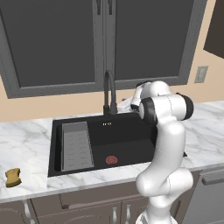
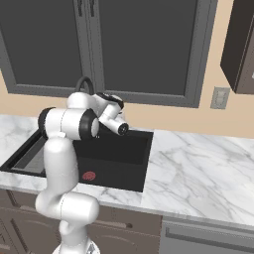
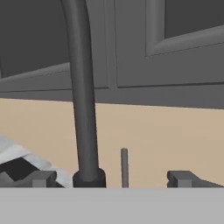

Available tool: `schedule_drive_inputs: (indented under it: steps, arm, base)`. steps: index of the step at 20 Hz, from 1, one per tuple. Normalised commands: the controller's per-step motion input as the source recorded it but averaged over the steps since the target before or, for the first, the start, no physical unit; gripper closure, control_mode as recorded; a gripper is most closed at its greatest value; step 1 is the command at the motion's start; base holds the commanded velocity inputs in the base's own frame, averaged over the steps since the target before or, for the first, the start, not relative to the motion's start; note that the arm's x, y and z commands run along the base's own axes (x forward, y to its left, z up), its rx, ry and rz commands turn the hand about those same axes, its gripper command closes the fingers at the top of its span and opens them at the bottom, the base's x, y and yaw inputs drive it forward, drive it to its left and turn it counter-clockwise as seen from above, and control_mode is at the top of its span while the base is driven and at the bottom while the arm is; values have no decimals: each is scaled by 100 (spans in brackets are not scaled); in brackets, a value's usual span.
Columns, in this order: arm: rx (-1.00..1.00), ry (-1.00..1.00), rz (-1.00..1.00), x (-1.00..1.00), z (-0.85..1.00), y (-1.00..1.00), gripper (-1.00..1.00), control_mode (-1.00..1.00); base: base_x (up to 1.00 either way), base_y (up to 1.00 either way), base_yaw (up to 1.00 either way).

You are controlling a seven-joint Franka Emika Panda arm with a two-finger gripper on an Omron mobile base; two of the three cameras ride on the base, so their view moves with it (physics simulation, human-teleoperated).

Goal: Soak the sponge with water for a few seconds and then drop it inside the sink.

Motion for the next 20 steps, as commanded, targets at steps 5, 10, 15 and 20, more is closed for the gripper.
schedule_drive_inputs:
  steps: [5,10,15,20]
  arm:
    - [0,0,-6,23,-9,1,-100,-100]
    - [0,0,-5,23,-19,0,-100,-100]
    - [0,0,-3,24,-23,2,-100,-100]
    - [0,0,0,18,-16,3,-100,-100]
  base:
    - [0,0,0]
    - [0,0,0]
    - [0,0,0]
    - [0,0,0]
